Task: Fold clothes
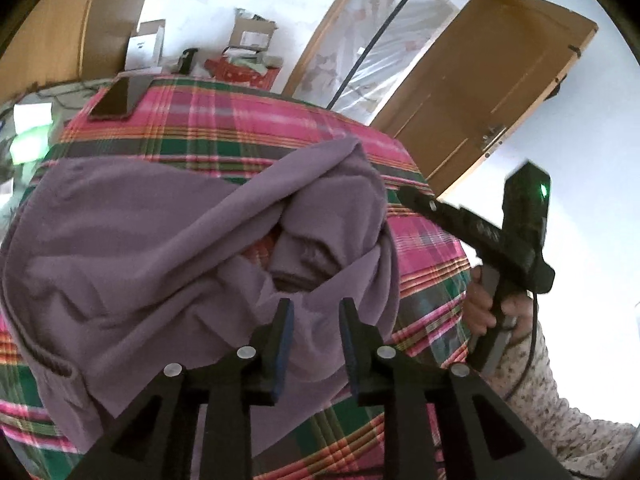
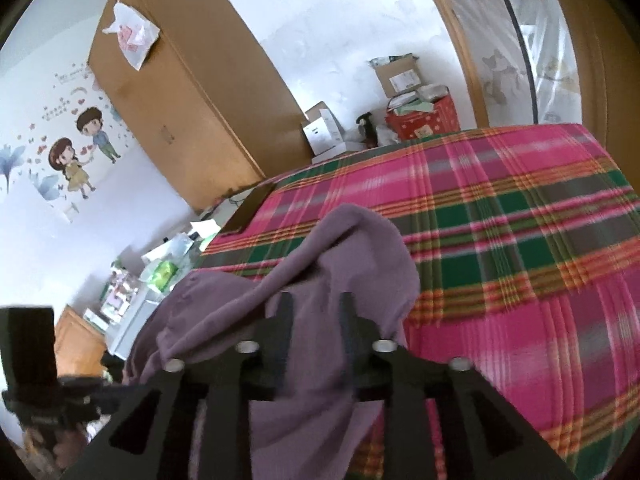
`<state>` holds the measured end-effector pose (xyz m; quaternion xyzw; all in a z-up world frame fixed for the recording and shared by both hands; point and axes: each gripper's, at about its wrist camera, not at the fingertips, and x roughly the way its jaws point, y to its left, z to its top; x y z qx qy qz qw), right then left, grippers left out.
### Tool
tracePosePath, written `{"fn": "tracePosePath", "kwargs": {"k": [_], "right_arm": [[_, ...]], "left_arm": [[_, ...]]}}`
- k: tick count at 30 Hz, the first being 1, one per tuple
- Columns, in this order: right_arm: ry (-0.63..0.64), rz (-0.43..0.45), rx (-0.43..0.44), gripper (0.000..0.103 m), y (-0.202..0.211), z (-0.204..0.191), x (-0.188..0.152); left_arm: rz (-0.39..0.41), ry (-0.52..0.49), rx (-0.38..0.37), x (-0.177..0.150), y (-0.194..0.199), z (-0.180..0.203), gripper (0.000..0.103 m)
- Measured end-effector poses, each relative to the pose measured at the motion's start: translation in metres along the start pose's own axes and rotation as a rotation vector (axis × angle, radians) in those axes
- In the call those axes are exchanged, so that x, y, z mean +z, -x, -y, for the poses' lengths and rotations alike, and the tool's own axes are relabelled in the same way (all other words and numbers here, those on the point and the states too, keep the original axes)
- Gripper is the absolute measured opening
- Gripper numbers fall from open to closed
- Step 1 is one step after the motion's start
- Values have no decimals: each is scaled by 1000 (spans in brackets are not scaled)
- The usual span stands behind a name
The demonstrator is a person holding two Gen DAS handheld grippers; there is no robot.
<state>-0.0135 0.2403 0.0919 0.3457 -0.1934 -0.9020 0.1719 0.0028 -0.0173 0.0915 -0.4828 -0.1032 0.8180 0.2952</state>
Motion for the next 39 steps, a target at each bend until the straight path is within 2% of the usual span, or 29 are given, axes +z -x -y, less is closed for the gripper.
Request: {"fn": "tracePosePath", "kwargs": {"k": [5, 8, 13, 18, 19, 21, 24, 29, 34, 39], "right_arm": [[-79, 5, -22, 33, 18, 20, -28], [-141, -43, -11, 33, 13, 36, -42], [-170, -83, 48, 36, -3, 43, -40], [-171, -110, 57, 39, -18, 43, -34], [-161, -108, 52, 37, -19, 41, -35], [-131, -96, 27, 16, -18, 38, -35], [-115, -88, 17, 8, -15, 36, -38], [-97, -33, 34, 5, 7, 31, -39], [-69, 4, 92, 5, 24, 17, -41], [-35, 12, 113, 5, 29, 1, -44]], "left_arm": [[-60, -26, 6, 6, -26, 11, 25], [-97, -47, 36, 6, -44, 16, 25], [-147, -63, 85, 6, -69, 19, 25], [-178, -47, 65, 4, -77, 15, 25], [-178, -43, 62, 3, -77, 14, 25], [-179, -34, 55, 2, -77, 12, 25], [-186, -32, 50, 1, -77, 11, 25], [-187, -47, 36, 2, -72, 14, 25], [-117, -35, 19, 18, -56, 17, 25], [-99, -93, 81, 45, -59, 29, 33]]}}
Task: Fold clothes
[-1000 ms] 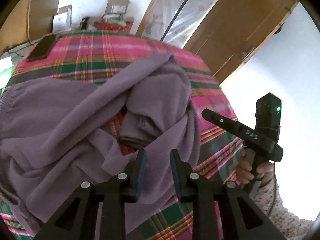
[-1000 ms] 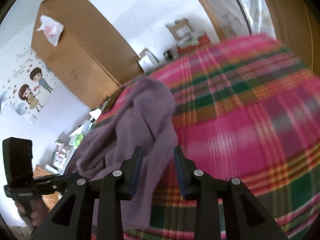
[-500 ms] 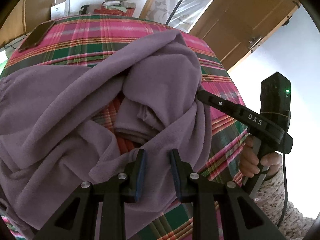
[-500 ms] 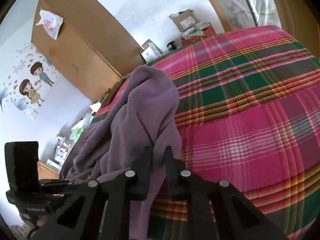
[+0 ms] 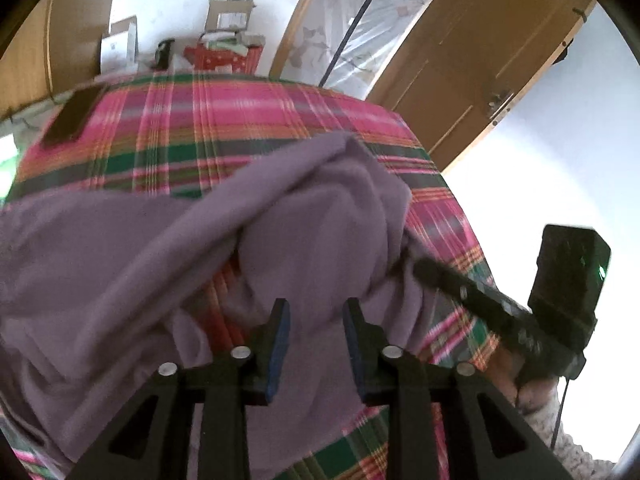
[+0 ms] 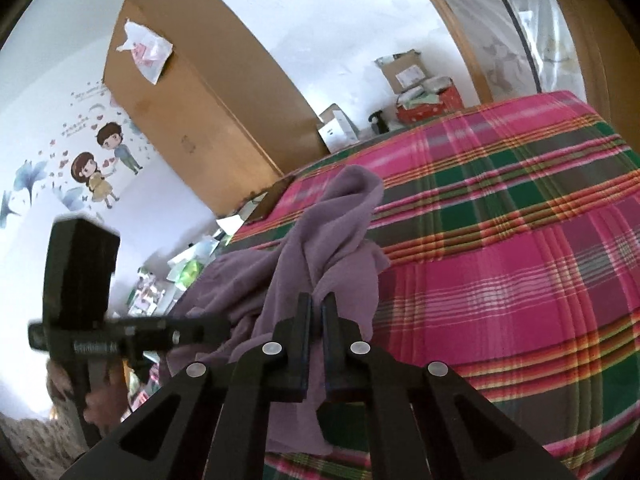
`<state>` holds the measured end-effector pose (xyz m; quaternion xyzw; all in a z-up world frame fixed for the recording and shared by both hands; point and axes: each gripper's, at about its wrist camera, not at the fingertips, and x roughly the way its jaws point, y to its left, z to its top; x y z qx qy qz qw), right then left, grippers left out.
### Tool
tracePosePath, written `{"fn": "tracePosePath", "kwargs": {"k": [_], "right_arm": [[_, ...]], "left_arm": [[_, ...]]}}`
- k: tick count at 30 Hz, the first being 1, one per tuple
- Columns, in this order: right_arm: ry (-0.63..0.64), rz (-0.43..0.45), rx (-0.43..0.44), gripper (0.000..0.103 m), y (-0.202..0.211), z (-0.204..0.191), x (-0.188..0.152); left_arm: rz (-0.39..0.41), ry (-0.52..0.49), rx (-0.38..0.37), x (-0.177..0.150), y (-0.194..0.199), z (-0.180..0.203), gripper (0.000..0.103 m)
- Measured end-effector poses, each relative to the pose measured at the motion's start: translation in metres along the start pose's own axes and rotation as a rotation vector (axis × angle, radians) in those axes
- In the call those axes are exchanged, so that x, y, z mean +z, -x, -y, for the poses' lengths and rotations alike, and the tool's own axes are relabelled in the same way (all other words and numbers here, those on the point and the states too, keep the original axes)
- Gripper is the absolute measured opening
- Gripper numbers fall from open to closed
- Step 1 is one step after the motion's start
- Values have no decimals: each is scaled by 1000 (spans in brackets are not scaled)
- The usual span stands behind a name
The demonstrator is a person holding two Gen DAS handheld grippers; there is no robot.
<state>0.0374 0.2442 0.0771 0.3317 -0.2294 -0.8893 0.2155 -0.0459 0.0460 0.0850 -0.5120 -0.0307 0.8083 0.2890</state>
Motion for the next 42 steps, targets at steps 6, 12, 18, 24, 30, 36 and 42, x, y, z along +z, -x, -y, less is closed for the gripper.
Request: {"fn": "tracePosePath", "kwargs": {"k": [6, 12, 18, 24, 30, 36, 42], "right_arm": [[-15, 0, 18, 5, 1, 0, -3], [-17, -5, 34, 5, 1, 1, -6], [-19, -21, 51, 5, -4, 1, -8], [-36, -22, 60, 5, -5, 5, -10], [-41, -10, 53, 5, 1, 7, -10], [-61, 11, 34, 5, 8, 14, -11], [-86, 19, 17, 5, 12, 21, -13]], "left_arm": [[-95, -73, 37, 19, -32, 14, 35], [-143, -32, 42, 29, -54, 9, 36], [-181, 36, -2, 31, -68, 0, 28], [-145, 40, -13, 31, -64, -2, 5], [-101, 83, -35, 34, -54, -9, 4], [-45, 81, -52, 39, -39, -4, 4], [-11, 94, -58, 38, -27, -9, 4]]}}
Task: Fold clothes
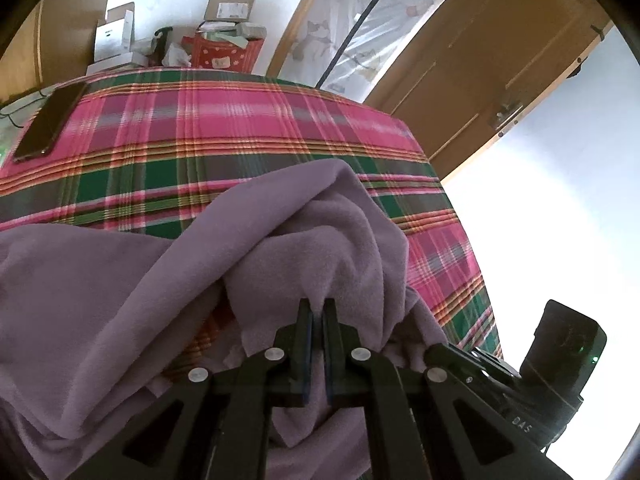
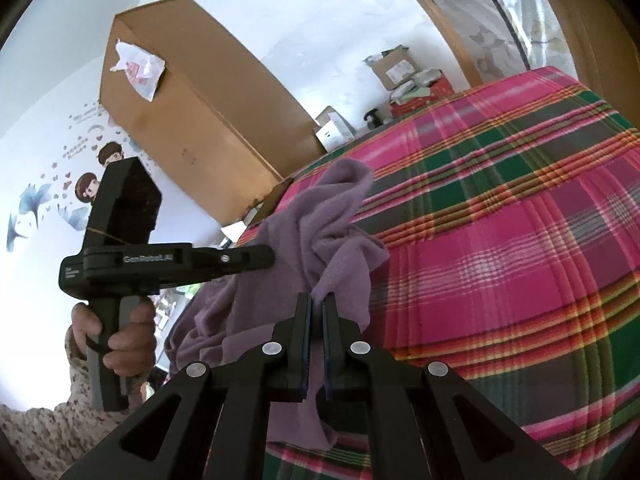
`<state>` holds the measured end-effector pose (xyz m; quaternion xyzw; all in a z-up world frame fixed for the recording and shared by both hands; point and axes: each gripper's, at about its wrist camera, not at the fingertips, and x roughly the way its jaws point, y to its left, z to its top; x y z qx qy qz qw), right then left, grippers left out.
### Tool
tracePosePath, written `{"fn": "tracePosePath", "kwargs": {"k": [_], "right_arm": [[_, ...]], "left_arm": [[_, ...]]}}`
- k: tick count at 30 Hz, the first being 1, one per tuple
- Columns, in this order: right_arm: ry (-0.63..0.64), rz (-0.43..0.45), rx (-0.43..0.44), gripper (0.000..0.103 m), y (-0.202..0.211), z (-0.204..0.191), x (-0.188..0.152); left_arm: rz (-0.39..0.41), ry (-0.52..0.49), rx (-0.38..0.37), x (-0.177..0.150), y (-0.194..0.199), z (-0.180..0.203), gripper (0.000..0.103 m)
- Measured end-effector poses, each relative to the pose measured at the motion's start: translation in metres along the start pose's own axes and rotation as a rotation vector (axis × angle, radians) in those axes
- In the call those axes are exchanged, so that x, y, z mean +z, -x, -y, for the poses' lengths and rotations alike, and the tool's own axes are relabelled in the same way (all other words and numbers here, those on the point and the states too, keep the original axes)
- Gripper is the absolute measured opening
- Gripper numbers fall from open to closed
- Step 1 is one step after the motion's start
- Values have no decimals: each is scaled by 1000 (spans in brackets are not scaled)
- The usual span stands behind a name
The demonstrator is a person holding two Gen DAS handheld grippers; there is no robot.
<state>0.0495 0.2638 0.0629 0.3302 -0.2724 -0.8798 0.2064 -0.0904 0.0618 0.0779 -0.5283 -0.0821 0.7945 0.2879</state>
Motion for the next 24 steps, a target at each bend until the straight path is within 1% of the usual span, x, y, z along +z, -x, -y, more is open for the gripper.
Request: {"fn": "tracePosePath", "kwargs": {"k": [6, 10, 20, 24], "right_arm": [[-18, 9, -10, 5, 7, 6, -4], [-28, 11, -19, 5, 11, 8, -7], [-41, 13, -36, 5, 26, 10, -19], [-43, 19, -37, 5, 33, 12, -24]], "left_arm": [[65, 31, -1, 4, 22, -8, 4], [93, 45, 11, 9, 29, -13, 4], [125, 97, 43, 29, 26, -25, 4], [142, 114, 44, 39, 25, -27, 4]]}}
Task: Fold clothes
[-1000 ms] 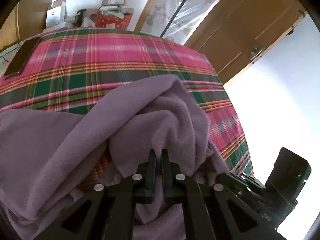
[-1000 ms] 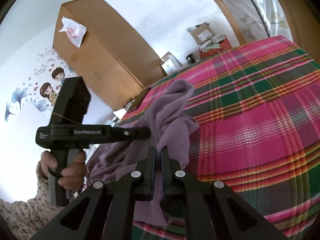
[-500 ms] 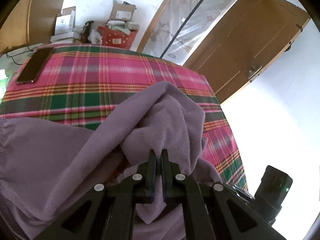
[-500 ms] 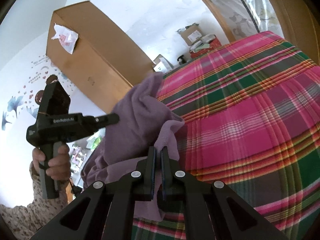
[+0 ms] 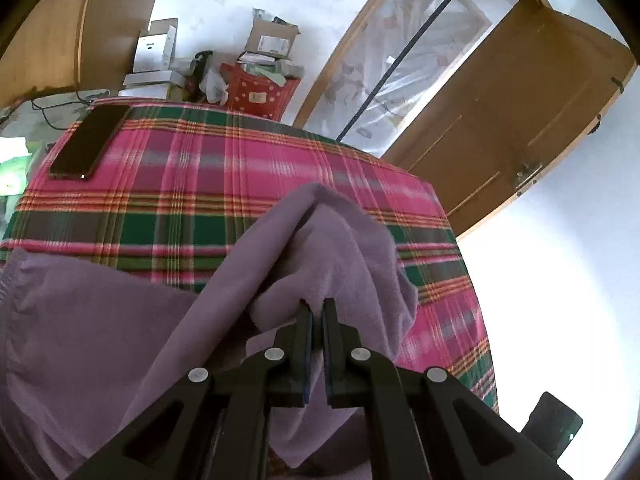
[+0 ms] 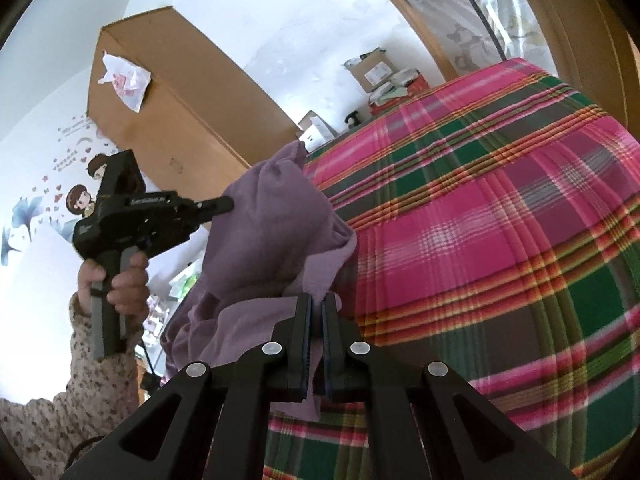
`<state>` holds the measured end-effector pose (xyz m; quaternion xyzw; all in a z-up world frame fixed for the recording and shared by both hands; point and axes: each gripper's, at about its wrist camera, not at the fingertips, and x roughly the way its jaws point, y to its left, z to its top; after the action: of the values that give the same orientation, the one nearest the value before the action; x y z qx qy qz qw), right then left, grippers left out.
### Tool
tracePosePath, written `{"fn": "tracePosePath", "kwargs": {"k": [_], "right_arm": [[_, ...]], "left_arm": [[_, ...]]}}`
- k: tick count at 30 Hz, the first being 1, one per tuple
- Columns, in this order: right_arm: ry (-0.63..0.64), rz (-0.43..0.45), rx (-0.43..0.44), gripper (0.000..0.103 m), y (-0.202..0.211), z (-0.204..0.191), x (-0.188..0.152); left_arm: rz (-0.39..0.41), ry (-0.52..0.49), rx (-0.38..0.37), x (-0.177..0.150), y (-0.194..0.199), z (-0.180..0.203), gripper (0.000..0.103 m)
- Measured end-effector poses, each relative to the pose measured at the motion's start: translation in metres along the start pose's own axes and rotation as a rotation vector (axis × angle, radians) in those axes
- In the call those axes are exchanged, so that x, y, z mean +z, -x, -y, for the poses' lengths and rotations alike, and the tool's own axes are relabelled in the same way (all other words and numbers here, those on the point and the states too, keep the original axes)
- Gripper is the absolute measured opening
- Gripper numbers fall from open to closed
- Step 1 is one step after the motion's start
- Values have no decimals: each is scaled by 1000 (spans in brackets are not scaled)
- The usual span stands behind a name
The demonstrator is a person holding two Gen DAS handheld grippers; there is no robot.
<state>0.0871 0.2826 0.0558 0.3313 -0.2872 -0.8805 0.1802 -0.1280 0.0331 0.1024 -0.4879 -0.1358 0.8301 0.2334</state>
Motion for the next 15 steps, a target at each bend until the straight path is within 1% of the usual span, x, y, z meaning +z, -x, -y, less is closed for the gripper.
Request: {"fn": "tracePosePath", "kwargs": {"k": [7, 15], "right_arm": [[-13, -14, -16, 5, 8, 6, -12], [-30, -22, -15, 5, 16, 9, -23]], "left_arm": [[14, -3, 35, 11, -12, -1, 4], [11, 42, 51, 33, -28, -11, 4]]}}
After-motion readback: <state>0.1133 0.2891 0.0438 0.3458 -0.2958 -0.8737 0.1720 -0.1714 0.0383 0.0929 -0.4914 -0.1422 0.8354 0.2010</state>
